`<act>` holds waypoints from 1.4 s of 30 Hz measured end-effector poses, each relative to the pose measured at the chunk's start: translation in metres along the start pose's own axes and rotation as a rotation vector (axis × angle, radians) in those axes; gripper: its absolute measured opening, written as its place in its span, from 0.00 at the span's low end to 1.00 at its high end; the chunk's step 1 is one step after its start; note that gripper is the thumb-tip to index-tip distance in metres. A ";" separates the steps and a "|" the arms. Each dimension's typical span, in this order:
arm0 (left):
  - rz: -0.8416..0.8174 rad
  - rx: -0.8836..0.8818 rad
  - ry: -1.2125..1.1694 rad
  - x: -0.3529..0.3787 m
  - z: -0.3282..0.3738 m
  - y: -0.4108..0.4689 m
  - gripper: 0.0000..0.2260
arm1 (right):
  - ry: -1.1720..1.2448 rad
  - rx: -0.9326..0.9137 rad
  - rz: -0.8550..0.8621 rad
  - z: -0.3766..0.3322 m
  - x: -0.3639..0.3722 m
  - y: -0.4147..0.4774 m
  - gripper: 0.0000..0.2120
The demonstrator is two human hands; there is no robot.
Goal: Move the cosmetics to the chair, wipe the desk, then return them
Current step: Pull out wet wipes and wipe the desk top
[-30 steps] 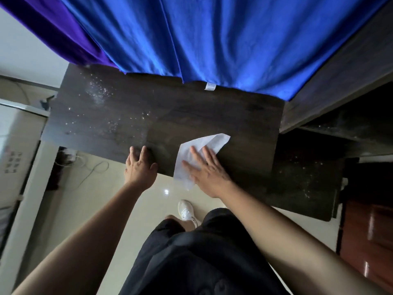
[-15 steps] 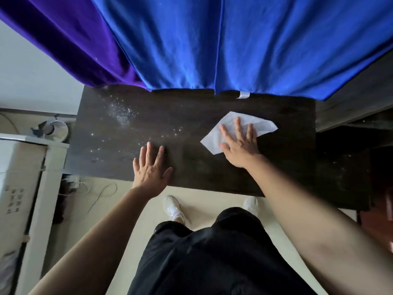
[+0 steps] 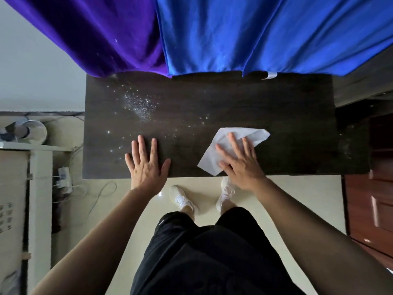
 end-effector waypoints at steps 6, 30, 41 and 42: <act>0.031 -0.055 -0.040 -0.001 -0.008 -0.011 0.31 | 0.041 0.355 0.008 0.073 -0.050 0.095 0.30; 0.022 -0.285 -0.042 0.009 -0.015 -0.031 0.29 | -0.032 0.164 0.025 0.046 -0.088 0.161 0.29; 0.001 -0.360 -0.071 0.004 -0.011 -0.027 0.30 | -0.081 -0.539 -0.011 -0.067 0.001 0.021 0.24; 0.002 -0.359 -0.071 0.003 -0.011 -0.028 0.30 | -0.089 -0.500 0.000 -0.044 -0.001 0.019 0.25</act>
Point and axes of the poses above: each hand's wrist, its own y-axis towards the middle knuckle, its own x-axis out of the palm, z = x × y, the point moved 8 cm from there along y, towards the middle knuckle, and after that the axes turned 3 degrees about -x, right-handed, at the moved point
